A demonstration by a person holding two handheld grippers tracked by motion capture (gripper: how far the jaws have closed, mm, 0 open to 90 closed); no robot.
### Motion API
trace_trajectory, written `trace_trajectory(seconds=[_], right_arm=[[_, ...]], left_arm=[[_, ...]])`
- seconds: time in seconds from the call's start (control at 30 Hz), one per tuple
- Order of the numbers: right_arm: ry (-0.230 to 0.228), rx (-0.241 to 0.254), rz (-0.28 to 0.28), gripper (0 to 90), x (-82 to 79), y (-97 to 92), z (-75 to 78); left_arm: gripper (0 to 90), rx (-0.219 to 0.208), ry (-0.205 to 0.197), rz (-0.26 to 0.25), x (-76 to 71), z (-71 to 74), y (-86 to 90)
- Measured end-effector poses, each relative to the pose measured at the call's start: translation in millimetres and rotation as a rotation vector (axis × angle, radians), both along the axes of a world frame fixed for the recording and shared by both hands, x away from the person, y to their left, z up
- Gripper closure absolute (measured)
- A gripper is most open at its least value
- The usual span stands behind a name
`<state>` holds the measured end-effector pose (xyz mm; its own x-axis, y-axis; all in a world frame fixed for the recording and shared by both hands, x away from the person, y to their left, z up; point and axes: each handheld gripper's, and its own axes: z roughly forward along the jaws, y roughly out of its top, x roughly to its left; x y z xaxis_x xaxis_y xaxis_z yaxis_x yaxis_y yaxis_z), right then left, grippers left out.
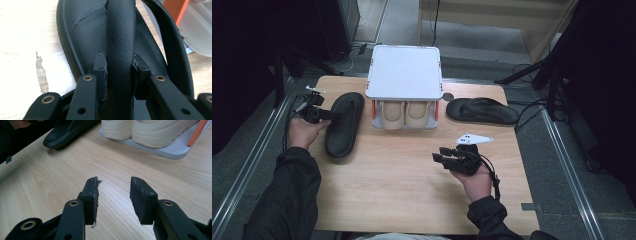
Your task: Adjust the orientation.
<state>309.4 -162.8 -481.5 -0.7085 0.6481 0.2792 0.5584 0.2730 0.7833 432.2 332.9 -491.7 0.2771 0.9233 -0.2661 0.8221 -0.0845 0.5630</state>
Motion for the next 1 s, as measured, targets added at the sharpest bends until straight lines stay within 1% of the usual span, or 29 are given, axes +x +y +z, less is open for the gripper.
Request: trace_trajectory(seconds=[0.07,0.23,0.27,0.4,0.43,0.57,0.7,0.73,0.87,1.0], right_arm=[[-0.006,0.000,0.000,59.3,0.2,-0.3,0.4],[-0.008,0.003,0.002,59.3,2.0,0.0,2.0],[-0.009,0.003,0.003,59.3,2.3,0.1,2.1],[-0.007,0.004,0.005,59.3,4.3,0.7,2.5],[-0.013,0.004,0.007,59.3,5.0,1.2,2.9],[-0.014,0.006,0.010,59.3,6.6,2.5,4.1],[-0.013,0.005,0.014,59.3,8.8,2.7,4.6],[-0.015,0.007,0.014,59.3,9.1,2.8,4.8],[-0.015,0.009,0.018,59.3,10.5,3.4,5.5],[-0.016,0.012,0.017,59.3,12.1,3.6,6.9]], left_arm=[[70.9,-0.003,-0.007,0.007,-2.4,3.8,0.0],[70.8,-0.007,-0.010,0.009,-9.5,11.5,-0.3],[70.8,-0.006,-0.014,0.012,-10.8,12.2,-0.3],[70.8,-0.005,-0.009,0.008,-16.5,15.1,-0.1],[70.8,-0.005,-0.014,0.010,-17.6,15.4,-0.4],[70.8,-0.002,-0.017,0.004,-23.6,19.2,-2.6],[70.8,-0.009,-0.023,0.000,-30.1,22.9,-4.4],[70.8,-0.011,-0.027,0.008,-32.6,23.8,-5.4],[70.8,-0.007,-0.028,-0.001,-42.3,25.7,-8.9],[70.8,-0.020,-0.026,0.002,-53.8,27.0,-12.8]])
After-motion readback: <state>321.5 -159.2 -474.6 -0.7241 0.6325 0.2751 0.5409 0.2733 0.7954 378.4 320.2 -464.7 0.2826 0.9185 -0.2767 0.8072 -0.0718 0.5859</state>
